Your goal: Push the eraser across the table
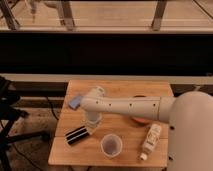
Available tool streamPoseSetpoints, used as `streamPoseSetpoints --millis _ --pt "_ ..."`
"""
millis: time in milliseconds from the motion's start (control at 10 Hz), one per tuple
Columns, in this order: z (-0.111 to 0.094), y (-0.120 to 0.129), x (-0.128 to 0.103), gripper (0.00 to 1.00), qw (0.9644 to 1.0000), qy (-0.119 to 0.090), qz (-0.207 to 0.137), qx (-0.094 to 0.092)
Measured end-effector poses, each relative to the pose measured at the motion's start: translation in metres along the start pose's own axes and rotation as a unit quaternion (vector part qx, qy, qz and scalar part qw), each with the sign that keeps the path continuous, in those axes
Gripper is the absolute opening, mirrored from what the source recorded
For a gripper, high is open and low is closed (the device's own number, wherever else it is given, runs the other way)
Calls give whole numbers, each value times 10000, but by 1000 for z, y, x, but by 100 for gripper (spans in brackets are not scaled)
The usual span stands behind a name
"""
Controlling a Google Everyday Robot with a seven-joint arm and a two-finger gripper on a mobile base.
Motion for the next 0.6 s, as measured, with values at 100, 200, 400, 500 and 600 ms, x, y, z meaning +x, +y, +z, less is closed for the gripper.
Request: streamPoseSetpoints --millis 100,200,400,500,600 --pt "1 -8 -4 0 9999 29 -97 -7" --pt "2 -19 -10 0 9998 48 -192 -6" --pt "4 -39 -24 0 9994 57 -343 -24" --pt "5 -43 -27 0 9992 61 -387 -31" --pt "4 -45 -28 0 9992 63 -392 -24"
